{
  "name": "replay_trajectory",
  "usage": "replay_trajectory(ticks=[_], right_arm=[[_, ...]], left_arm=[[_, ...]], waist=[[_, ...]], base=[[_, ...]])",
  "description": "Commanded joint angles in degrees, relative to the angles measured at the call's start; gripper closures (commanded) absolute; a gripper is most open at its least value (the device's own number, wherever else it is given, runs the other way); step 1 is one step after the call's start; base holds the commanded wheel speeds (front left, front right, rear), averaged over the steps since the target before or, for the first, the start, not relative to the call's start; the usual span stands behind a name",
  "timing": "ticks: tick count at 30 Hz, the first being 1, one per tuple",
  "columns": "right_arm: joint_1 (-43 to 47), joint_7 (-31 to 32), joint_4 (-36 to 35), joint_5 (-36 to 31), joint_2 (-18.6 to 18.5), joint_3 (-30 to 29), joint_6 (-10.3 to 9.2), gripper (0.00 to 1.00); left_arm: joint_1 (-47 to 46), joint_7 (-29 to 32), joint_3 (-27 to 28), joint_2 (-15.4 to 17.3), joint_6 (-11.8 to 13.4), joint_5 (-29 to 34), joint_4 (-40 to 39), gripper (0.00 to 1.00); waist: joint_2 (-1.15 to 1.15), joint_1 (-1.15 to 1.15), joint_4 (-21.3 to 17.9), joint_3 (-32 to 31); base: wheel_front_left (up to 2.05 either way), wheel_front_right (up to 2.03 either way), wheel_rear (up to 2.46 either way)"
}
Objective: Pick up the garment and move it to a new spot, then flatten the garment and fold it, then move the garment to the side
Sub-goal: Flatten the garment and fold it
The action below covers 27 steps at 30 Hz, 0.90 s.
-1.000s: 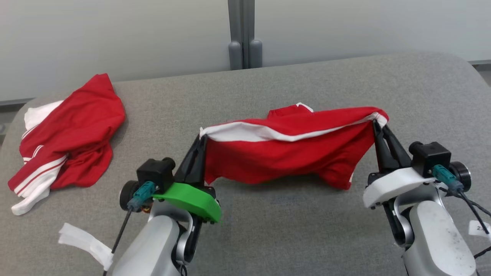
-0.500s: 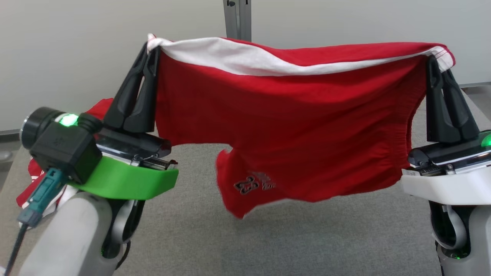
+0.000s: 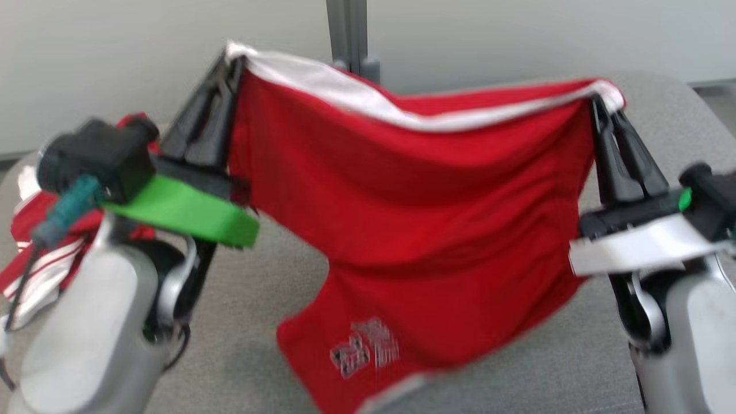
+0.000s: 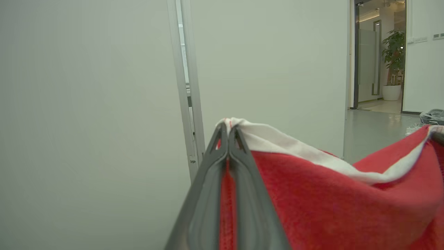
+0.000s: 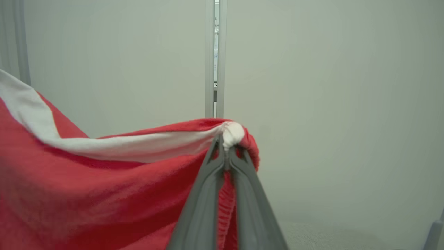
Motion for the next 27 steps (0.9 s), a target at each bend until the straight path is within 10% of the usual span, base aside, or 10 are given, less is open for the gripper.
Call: replay_trajectory(ticks=[1, 14, 27], right_arm=[[-4.7, -1.5, 3.1, 0.8, -0.4, 0.6, -0.06, 1.0], [-49.4, -16.7, 36.8, -8.4, 1.8, 0.6, -0.07, 1.0], [-35.6, -16.8, 40.6, -5.5, 3.5, 3.1, -0.07, 1.0]], left_arm=[[-3.8, -0.2, 0.7, -0.5, -0.8, -1.0, 2.2, 1.0], [-40.6, -10.0, 4.6, -5.9, -4.7, 2.7, 30.4, 1.0], [-26.2, -19.7, 3.5, -8.7, -7.8, 2.2, 42.9, 1.0]], waist=[[0.0, 0.0, -0.6, 7.5], [0.0, 0.0, 0.6, 25.4], [0.0, 0.0, 3.1, 29.5]], base=[[0.0, 0.0, 0.0], [0.0, 0.0, 0.0], [0.0, 0.0, 0.0]])
